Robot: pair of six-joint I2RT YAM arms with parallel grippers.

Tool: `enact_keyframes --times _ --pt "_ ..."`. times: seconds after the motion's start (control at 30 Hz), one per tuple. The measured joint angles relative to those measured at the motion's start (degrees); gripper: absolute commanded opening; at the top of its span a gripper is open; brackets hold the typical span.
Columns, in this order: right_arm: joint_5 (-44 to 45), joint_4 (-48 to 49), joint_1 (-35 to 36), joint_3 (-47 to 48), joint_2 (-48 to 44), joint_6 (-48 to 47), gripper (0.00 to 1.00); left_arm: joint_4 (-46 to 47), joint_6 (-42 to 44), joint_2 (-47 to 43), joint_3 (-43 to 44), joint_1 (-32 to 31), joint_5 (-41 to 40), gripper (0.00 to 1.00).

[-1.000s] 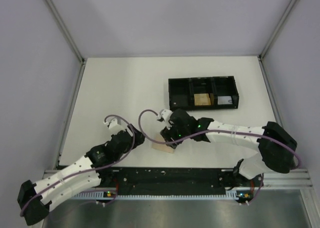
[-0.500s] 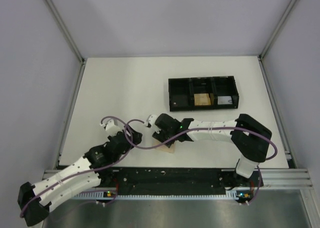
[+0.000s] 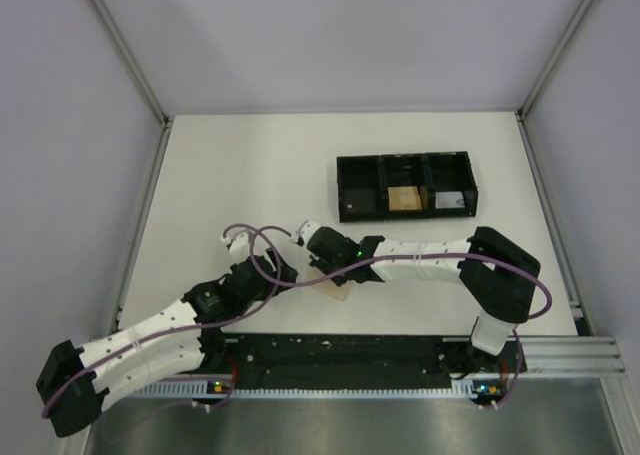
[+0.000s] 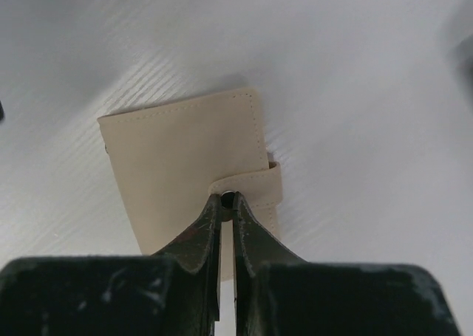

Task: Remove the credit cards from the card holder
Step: Open the card holder at the center of the board.

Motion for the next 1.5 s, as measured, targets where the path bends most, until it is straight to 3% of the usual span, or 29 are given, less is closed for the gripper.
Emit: enact_keyframes --times 0.2,0.43,0.73,0.97,1.3,1.5 --pt "1.16 -2.36 -1.2 -0.52 -1.7 13.25 0.0 8.02 1.88 8.41 0.7 -0.28 6.62 0.78" --pt "-2.29 -3.43 -5.29 -7.32 -10.84 28.85 0.0 17.16 1.7 16.7 1.03 -0.66 10.88 0.77" --pt "-8.2 4.02 -7.96 -14.71 -12.94 38.84 0.0 28.59 0.04 27.17 2.49 -1.18 16.63 0.75" --pt "-10.78 10.51 -9.03 -19.26 -16.15 43.95 0.0 31.58 -2.16 31.06 3.15 -2.19 18.25 0.75" --pt "-14.88 16.55 -15.5 -26.77 -22.21 49.07 0.0 29.94 -1.62 34.07 5.66 -3.08 17.29 0.52" --pt "-15.72 16.06 -19.98 -29.4 -24.44 48.43 0.15 27.52 0.42 38.84 9.22 -3.67 16.55 0.4"
